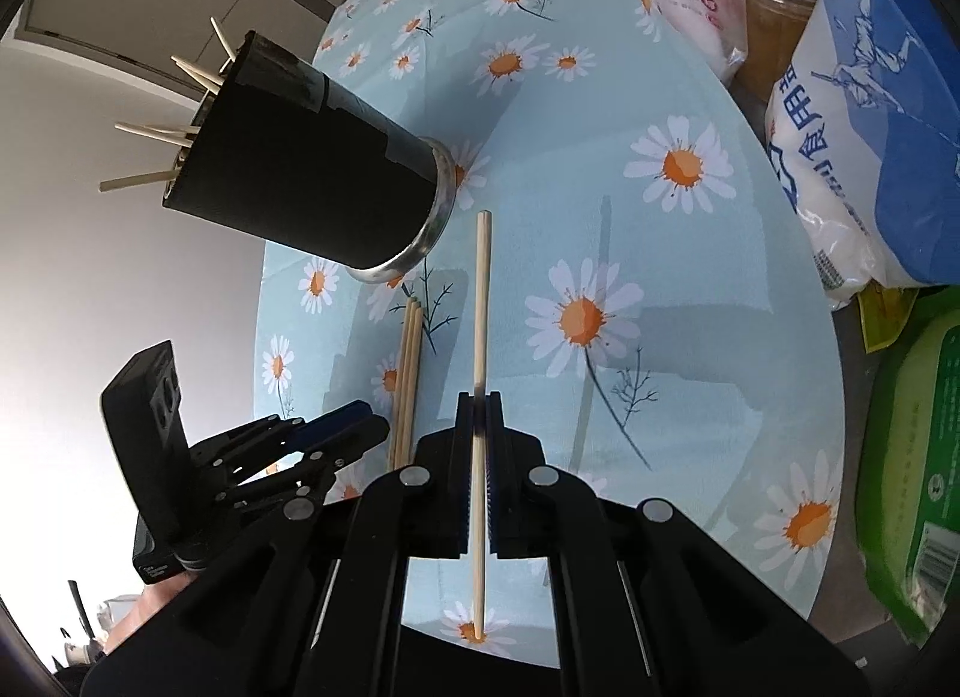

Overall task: Organize utensils
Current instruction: 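Close the right gripper on one stick while the left gripper grasps another stick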

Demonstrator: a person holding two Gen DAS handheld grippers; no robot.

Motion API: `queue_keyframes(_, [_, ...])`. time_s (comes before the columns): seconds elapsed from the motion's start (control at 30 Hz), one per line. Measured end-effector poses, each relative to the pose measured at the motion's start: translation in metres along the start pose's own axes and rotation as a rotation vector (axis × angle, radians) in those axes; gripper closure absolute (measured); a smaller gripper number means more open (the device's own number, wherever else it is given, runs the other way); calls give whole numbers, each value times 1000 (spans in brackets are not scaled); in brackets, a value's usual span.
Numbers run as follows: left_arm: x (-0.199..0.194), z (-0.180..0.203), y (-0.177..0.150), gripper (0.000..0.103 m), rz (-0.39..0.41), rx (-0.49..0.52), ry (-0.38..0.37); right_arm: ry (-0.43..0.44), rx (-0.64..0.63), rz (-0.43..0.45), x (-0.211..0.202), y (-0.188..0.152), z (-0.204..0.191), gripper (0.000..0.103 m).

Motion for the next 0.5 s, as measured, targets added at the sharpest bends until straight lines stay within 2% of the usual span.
queue_keyframes(0.2, [3, 3, 1, 84, 0, -3, 47, 26, -11, 8, -2, -3, 7, 99])
queue_keyframes(0.33, [3, 3, 1, 84, -2, -14, 46, 43, -10, 10, -1, -3, 9, 99])
queue_keyframes(0.5, [7, 7, 5, 85, -21, -5, 79, 53, -24, 7, 1, -2, 6, 99])
Point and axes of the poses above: each gripper's, at about its wrist camera, not at the fingertips, and x roughly the way its jaws point, z to its right, y to its top, the point moved 1 cm from there along x, roughly the way its jaws point, and after that the axes turned 1 degree about -z, right-handed, at the moved point
